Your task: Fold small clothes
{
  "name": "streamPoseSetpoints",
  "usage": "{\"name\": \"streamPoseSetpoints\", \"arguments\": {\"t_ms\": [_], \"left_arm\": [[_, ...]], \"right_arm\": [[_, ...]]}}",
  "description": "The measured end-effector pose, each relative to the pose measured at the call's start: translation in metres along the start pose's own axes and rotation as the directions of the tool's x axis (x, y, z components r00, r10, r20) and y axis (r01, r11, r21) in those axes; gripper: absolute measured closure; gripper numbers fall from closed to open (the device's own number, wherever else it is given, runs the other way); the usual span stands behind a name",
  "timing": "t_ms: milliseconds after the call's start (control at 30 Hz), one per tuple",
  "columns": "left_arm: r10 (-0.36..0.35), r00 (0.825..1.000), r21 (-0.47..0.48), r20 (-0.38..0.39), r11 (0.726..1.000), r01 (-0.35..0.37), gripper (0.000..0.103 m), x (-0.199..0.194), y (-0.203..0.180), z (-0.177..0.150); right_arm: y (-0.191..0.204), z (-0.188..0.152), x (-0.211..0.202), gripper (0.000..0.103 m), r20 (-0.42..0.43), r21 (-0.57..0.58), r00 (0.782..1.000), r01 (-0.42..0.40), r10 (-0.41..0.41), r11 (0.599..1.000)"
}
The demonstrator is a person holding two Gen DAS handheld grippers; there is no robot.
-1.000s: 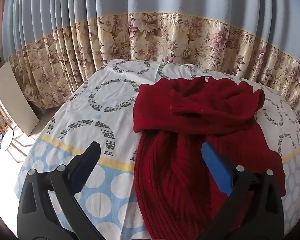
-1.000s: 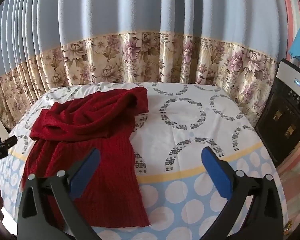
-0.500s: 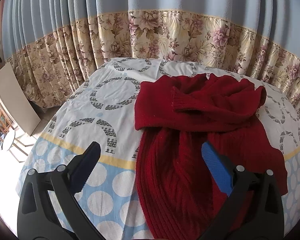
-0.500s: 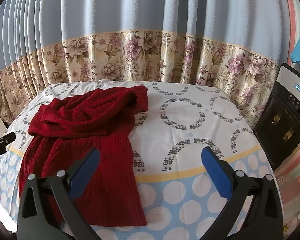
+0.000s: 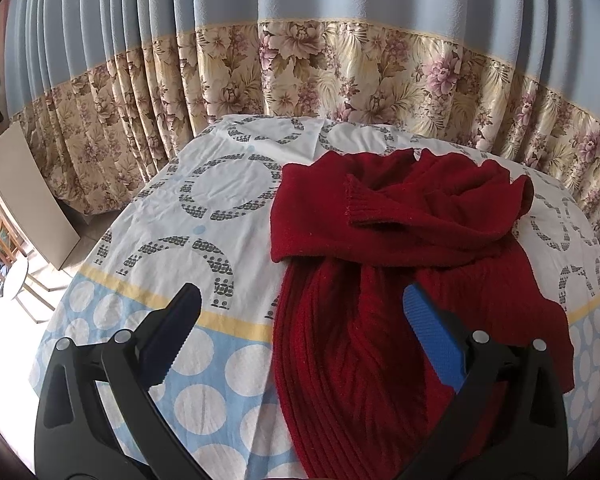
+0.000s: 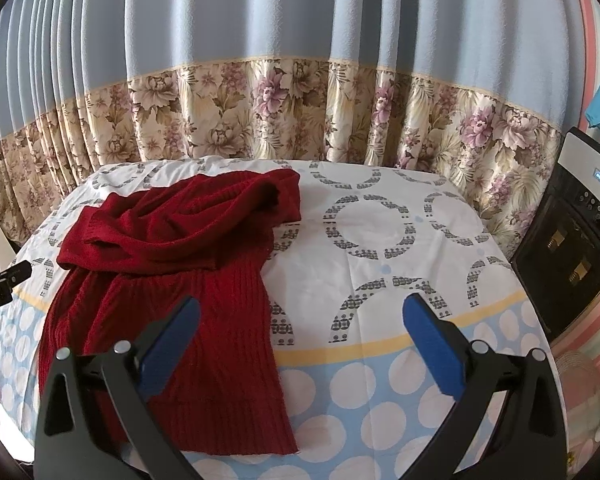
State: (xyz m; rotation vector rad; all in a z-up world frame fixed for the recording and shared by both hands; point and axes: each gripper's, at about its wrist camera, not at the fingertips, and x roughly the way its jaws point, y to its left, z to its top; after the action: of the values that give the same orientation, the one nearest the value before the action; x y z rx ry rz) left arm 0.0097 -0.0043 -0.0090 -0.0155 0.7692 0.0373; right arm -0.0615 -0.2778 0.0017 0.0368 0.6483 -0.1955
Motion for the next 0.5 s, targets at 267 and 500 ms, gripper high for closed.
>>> {"name": "streamPoseSetpoints", "arguments": {"t_ms": [267,500], "left_arm": [[-0.03,1.0,-0.01,0.008,0.999,0.03,0.003,0.003,0.007,0.001],[-0.005,1.0,-0.014,0.029,1.0,0.006,0.003,0.002,0.009,0.0]], "right_arm": [[0.007,0.007,0.004,0.002,0.004,-0.012,1.0,0.013,-0.013,1.0],[0.015,0.006,0.011,0.002,-0.004,-0.043,1.0,-0.019,0.019,0.999]]}}
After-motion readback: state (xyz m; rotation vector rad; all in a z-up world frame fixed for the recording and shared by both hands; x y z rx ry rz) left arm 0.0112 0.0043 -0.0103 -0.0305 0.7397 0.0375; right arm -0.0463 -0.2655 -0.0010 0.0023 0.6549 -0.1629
